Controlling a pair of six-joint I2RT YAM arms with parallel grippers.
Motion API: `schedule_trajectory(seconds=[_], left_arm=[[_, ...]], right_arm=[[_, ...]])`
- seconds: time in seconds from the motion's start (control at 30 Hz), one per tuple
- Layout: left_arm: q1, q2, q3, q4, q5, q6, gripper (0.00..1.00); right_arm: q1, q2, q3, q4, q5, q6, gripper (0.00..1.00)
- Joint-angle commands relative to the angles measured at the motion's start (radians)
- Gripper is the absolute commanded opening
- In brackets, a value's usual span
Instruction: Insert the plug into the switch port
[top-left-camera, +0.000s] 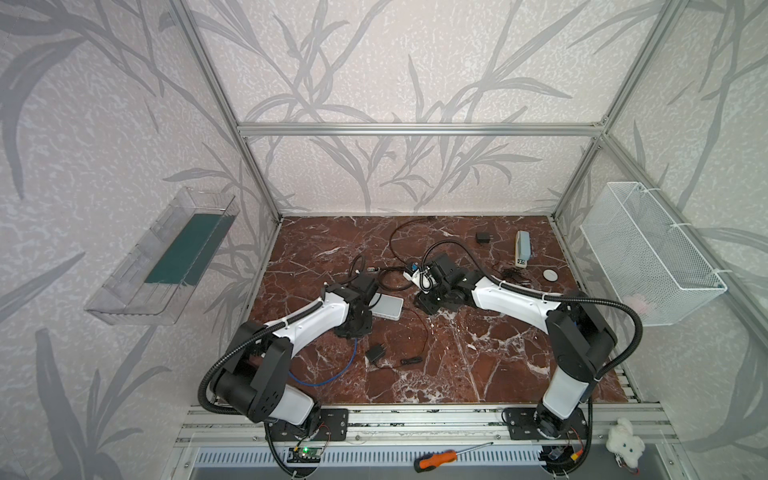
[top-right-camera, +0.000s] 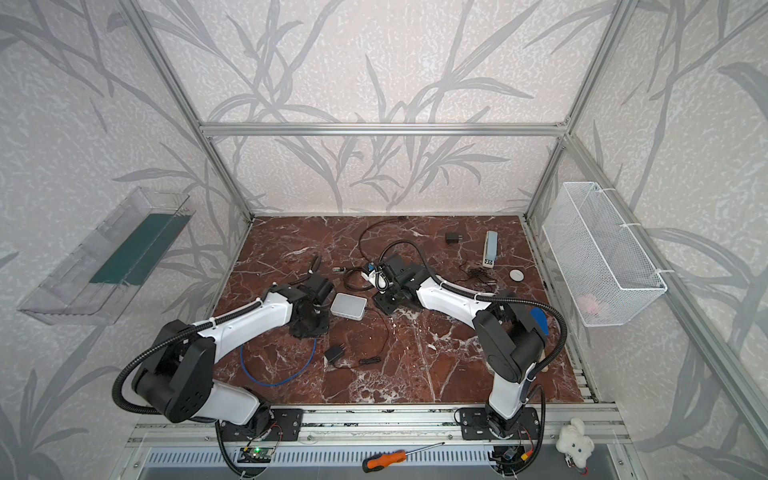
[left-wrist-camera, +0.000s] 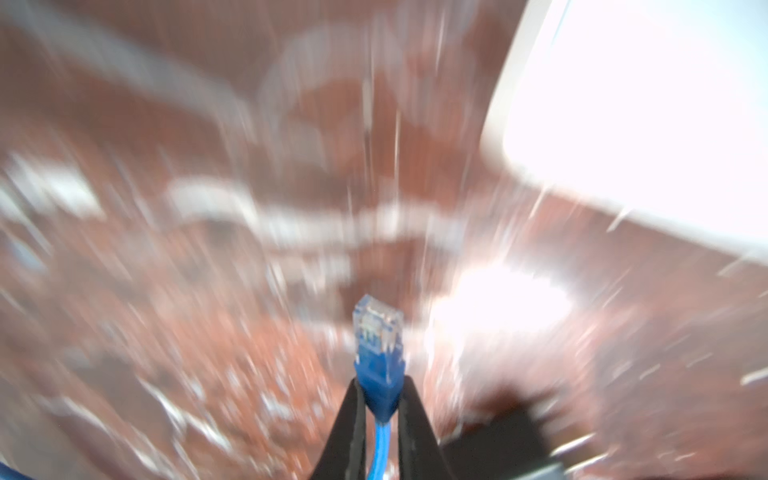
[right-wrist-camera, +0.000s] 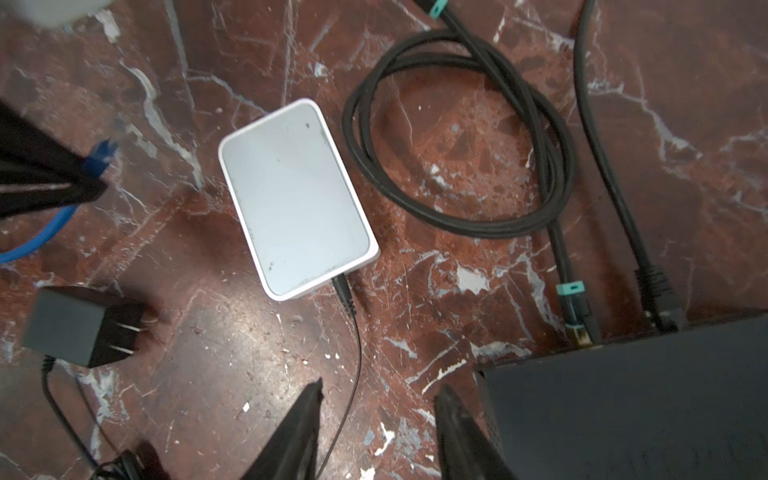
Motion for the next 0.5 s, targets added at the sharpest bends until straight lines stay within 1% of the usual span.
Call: schedule_trajectory(seconds=[0.0,0.07,0.13,0.2,0.27,0.4,0.47], left_arm=[[0.06,0.027,0.104,0.054,0.055,0.258,0.13],[0.085,0.052,0.156,0.08,0.182,0.378,0.13],[0.111,0.079,0.2,0.093,0.325,0.473,0.14],[0.136,0.111,0.244,0.092,0.486,0.55,0.14],[0.157,0.143,0.281,0.083,0.616,0.605,0.14],[0.189,0.217,0.365,0.01,0.785,0.685,0.14],[0.192,0.244,0.386,-0.021,0.819,0.713,0.14]], right_arm=[[-0.01,0.0,0.078,-0.025,-0.111,0.056,0.46],[-0.024,0.02,0.114,-0.016,-0.164,0.111,0.46],[-0.048,0.032,0.134,0.019,-0.211,0.178,0.46],[-0.082,0.046,0.138,0.102,-0.287,0.284,0.46],[-0.107,0.064,0.131,0.194,-0.352,0.39,0.46],[-0.116,0.111,0.114,0.347,-0.404,0.561,0.46],[-0.116,0.146,0.102,0.438,-0.448,0.663,0.44]])
